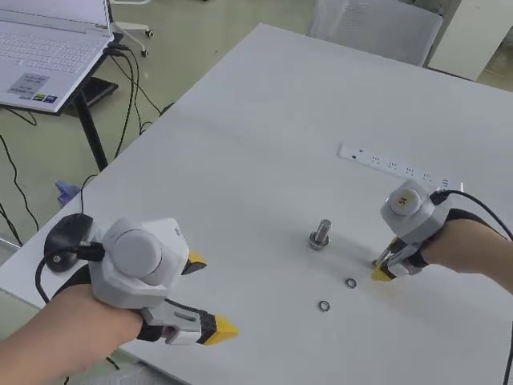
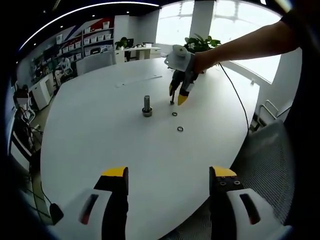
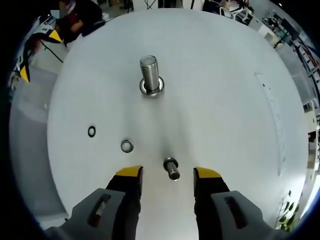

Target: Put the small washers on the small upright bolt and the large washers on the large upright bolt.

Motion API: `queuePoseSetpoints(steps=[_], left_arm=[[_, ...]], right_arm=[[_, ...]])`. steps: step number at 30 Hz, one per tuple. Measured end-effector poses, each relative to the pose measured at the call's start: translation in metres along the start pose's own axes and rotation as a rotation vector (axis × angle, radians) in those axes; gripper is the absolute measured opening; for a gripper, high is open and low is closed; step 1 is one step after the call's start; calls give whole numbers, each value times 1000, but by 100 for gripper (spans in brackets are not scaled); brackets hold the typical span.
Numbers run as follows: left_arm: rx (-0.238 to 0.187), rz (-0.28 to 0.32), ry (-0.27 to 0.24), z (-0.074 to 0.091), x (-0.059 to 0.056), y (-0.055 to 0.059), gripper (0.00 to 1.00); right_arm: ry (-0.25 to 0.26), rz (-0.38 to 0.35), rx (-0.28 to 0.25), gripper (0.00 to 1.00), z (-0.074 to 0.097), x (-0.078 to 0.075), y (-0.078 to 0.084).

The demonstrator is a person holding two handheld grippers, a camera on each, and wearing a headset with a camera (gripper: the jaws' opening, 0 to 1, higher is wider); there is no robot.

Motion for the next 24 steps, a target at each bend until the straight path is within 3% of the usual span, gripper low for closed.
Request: queuePoseSetpoints(steps=[8, 13, 18, 20, 22, 24], left_arm=[[-28, -14, -10, 3, -1, -6, 74], [-38, -29, -29, 6, -3, -10, 88], [-21, -41, -7, 5, -8, -9, 84], [-17, -43, 2, 5, -10, -8, 83], [-13, -48, 7, 4, -11, -7, 82], [-12, -62, 10, 5, -13, -7, 81]], right_arm=[[1, -49, -41, 48, 13, 3, 1], [4, -72, -78, 52, 14, -1, 2], [8, -107, -129, 54, 27, -1, -4], [38, -83, -124, 56, 32, -4, -5], [51, -69, -151, 65, 35, -2, -7], [58, -64, -159, 63, 39, 0, -8]])
Point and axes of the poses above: the centre of the closed fingertips' face, and the gripper's own axes: z roughly backward along the fingers, x roughly to its left, y roughly out of its underside, the point moved 6 cm from there along z, roughly backward along the fingers, and after that the axes turned 1 degree about -x, right-handed, at the moved point
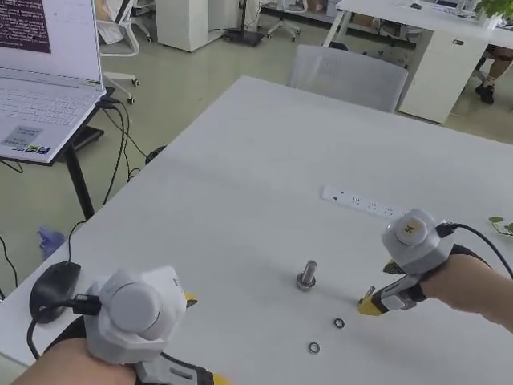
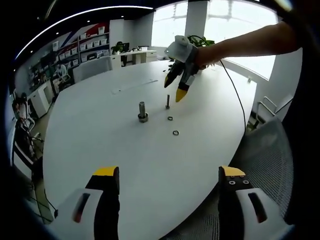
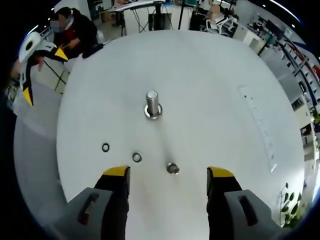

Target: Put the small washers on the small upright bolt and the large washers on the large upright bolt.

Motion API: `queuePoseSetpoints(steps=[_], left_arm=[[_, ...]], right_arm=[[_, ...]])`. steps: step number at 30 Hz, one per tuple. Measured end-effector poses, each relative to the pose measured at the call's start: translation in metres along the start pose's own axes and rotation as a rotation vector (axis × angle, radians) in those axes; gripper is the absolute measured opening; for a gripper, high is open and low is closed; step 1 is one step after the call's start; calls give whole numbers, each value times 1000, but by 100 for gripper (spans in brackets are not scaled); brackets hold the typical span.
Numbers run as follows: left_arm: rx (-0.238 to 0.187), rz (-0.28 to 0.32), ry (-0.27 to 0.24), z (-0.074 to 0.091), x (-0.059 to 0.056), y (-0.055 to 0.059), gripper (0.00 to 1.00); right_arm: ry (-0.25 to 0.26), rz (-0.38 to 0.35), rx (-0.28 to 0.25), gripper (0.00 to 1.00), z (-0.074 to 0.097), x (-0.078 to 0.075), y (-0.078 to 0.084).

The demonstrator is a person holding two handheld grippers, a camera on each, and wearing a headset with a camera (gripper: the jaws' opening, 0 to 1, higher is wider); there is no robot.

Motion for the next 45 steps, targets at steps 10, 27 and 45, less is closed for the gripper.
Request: queuePoseSetpoints(steps=[10, 27, 45], left_arm=[[-1, -11, 9, 5, -4, 0, 81], [-34, 7, 12, 12, -9, 4, 86], [-53, 25, 17, 8, -15, -3, 84]], right_arm=[[-53, 40, -62, 60, 16, 30, -10], [-107, 46, -57, 60, 11, 56, -11], [-125, 94, 22, 47, -24, 52, -3]])
Point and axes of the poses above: the centre of the closed fingertips' face, and the gripper's own axes: z roughly backward along the fingers, x roughly to its left, y roughly out of its underside, the point moved 6 cm from there along z, roughly backward along the fingers, and after that the axes turned 1 degree about -x, right-handed, at the moved point
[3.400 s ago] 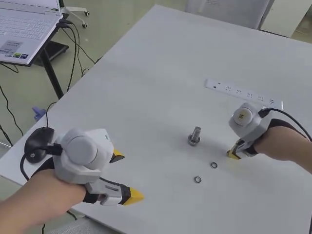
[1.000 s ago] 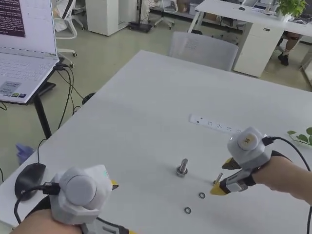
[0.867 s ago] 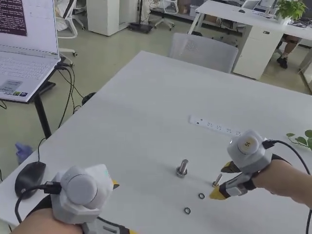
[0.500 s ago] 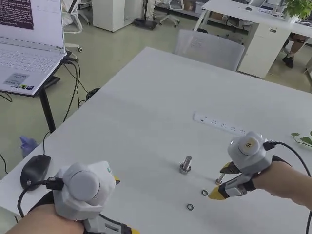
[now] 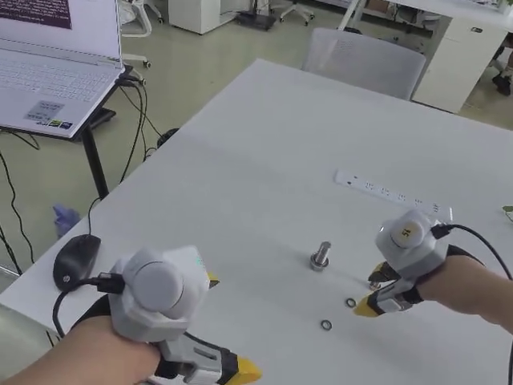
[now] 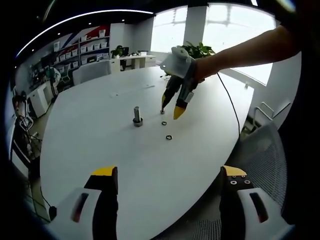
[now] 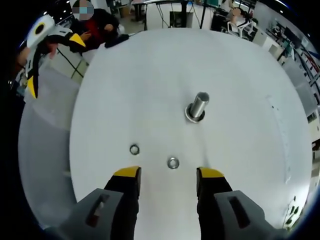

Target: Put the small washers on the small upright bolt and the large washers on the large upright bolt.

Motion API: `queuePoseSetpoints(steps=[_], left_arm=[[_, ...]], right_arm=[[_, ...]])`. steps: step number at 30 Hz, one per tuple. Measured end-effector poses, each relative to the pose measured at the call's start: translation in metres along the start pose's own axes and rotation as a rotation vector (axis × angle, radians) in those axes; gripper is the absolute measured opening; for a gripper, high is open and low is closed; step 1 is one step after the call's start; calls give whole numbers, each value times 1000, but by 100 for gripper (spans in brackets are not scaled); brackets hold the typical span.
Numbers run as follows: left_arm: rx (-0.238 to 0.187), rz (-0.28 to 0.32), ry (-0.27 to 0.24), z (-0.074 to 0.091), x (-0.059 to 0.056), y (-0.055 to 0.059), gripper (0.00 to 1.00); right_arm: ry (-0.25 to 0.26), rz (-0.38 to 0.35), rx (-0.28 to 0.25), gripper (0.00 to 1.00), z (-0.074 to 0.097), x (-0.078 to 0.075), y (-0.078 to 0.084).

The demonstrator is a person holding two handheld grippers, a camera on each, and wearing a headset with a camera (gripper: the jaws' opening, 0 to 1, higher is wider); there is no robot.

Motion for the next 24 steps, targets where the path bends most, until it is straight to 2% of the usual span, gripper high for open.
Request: queuePoseSetpoints(steps=[5, 12, 17, 24], left_arm=[[-6, 0, -5, -1, 2, -1, 84], [20, 5, 1, -3, -2, 8, 83], [35, 2, 13, -4, -4, 12, 82], [40, -5, 16, -3, -2, 12, 81]], right_arm=[[-5, 13, 19, 44, -12, 1, 4], [6, -4, 27, 34, -26, -3, 6], [8, 2, 39, 33, -33, -5, 8], [19, 32, 53, 32, -36, -5, 6]])
Point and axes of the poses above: the centre of the closed fingertips' face, and the gripper's own axes: z roughly backward along the fingers, x roughly to its left, y roughly out of its underside, the point moved 6 cm from there along z, roughly backward along the fingers, and after that the axes turned 1 degree about -x, right-handed, at the moved point
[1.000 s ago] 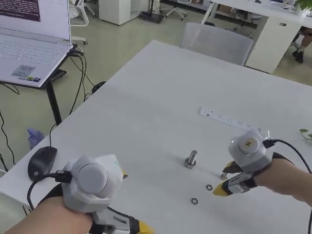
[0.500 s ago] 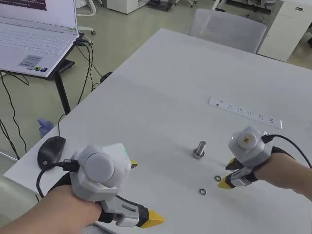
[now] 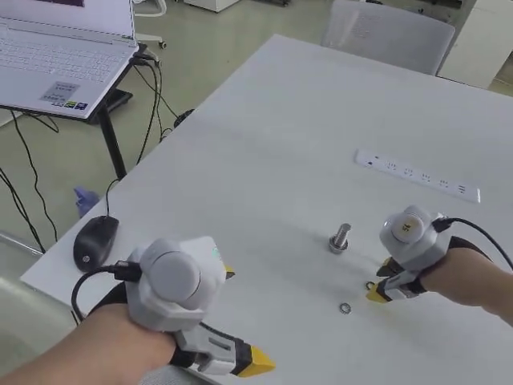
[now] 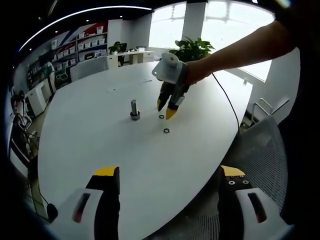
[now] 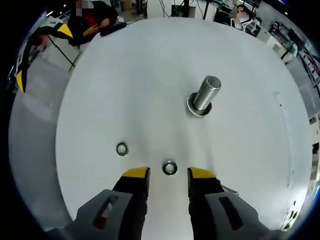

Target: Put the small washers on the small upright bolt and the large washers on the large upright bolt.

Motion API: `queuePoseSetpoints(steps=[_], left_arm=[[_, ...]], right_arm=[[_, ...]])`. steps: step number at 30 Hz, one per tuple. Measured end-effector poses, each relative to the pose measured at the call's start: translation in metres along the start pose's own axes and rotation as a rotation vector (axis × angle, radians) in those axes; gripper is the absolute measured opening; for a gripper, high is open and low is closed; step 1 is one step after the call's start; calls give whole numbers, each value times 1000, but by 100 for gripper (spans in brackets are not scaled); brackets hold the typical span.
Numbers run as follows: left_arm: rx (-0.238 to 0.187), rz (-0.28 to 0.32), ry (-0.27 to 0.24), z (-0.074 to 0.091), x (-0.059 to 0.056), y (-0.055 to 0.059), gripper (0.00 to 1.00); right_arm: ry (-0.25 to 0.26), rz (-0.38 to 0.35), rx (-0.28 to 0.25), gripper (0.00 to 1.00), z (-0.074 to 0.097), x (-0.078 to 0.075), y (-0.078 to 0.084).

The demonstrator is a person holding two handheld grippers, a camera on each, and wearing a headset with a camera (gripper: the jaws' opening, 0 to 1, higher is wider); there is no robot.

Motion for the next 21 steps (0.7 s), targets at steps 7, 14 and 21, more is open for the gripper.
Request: queuePoseSetpoints(steps=[7, 14, 21], left_arm=[[4, 3, -1, 1, 1, 1, 79], [7, 8, -1, 0, 0, 4, 77], [11, 12, 2, 0, -1, 6, 76]], right_arm=[[-7, 1, 23, 32, -5, 3, 4], [-12, -4, 24, 31, -6, 4, 3], [5, -29, 35, 23, -7, 2, 0]])
Point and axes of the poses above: the centre of the closed fingertips' face, and the gripper's own axes: z roughly backward along the fingers, x roughly to its left, y roughly out of its underside, the point moved 6 cm from there along z, roughly backward along the fingers, and after that the axes turned 1 degree about -x, right-handed, at the moved point
